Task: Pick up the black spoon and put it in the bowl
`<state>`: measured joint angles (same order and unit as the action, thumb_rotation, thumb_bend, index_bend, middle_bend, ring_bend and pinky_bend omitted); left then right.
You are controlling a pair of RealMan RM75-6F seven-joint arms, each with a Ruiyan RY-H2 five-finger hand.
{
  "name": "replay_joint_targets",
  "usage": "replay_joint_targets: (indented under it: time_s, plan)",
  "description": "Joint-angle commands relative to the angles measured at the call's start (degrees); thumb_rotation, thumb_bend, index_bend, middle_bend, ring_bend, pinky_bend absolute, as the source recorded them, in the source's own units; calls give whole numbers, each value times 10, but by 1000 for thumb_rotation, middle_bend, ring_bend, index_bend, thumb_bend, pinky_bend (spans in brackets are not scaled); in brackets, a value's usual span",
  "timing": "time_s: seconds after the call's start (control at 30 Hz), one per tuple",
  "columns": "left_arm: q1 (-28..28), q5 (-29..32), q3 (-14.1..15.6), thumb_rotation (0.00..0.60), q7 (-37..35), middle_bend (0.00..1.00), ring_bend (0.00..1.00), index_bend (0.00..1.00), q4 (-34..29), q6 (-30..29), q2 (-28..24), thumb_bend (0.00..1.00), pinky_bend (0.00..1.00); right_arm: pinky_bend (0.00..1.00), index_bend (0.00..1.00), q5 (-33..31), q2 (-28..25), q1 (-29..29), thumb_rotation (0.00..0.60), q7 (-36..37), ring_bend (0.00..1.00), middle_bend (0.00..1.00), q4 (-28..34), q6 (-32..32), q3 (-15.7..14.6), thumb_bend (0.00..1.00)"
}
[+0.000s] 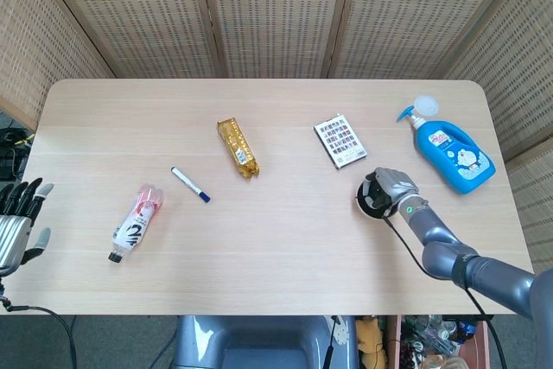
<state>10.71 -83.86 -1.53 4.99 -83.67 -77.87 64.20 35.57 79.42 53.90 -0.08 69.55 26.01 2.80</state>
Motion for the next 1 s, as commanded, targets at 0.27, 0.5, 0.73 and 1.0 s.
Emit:
replay_joint_targets:
  time_s: [0.27,0.5,0.73,1.0]
  plan:
    - [1,-1,0,600,-5,30,0,20,3,1,1,476,0,962,693,6,-3,2,600,-12,972,932,34,11,-6,645]
    - [-4,2,2,600,-10,28,0,21,8,0,2,475,0,962,693,-1,11,15,600,-20,972,932,22,13,-2,645]
    - [-6,3,2,600,-12,27,0,20,11,0,3,476,0,962,693,-17,16,22,600,-25,972,932,7,14,-4,645]
    - [-3,1,1,600,-14,26,0,20,14,2,6,475,0,962,693,-35,6,20,600,-36,972,932,11,17,-18,645]
